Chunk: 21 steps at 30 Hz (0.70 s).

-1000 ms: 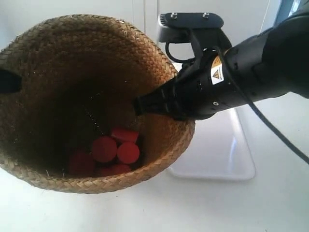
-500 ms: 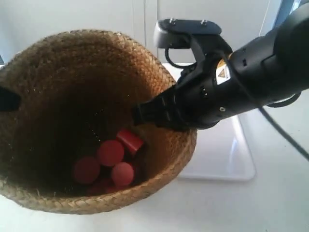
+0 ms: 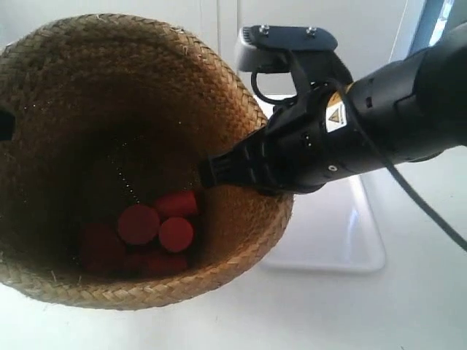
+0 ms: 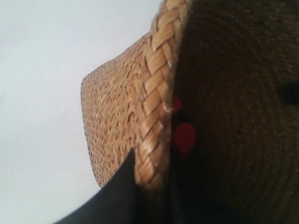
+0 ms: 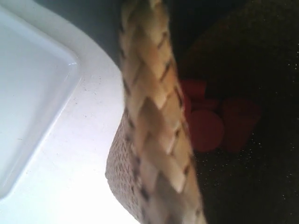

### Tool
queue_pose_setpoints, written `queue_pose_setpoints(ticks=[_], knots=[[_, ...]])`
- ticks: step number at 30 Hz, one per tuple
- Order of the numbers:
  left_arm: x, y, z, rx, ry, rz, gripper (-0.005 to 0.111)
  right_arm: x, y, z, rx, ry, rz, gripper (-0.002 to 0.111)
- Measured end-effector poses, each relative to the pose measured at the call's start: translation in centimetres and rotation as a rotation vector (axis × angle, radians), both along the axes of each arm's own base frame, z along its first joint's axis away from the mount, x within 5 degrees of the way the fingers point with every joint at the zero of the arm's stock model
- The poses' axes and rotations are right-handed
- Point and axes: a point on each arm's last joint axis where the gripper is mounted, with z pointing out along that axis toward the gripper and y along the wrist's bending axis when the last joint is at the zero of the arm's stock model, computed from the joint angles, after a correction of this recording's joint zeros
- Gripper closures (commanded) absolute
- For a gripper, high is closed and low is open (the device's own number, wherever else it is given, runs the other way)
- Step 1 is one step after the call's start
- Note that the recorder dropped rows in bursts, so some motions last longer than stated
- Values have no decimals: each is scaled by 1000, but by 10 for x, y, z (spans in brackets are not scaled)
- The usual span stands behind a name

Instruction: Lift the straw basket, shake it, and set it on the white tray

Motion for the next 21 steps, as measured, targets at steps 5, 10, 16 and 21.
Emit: queue_pose_setpoints(ticks=[5, 10, 16, 21], knots=[[0, 0, 4, 7, -9, -2, 107, 0, 1, 18, 5, -3, 4, 108], [-22, -7, 63, -36, -223, -75, 107, -26, -19, 103, 106, -236, 29, 108], [6, -9, 10, -49, -59, -27, 107, -2, -8, 36, -20, -87, -9, 108], [1, -10, 8, -38, -41, -54, 107, -10, -6, 31, -9, -41, 4, 108]])
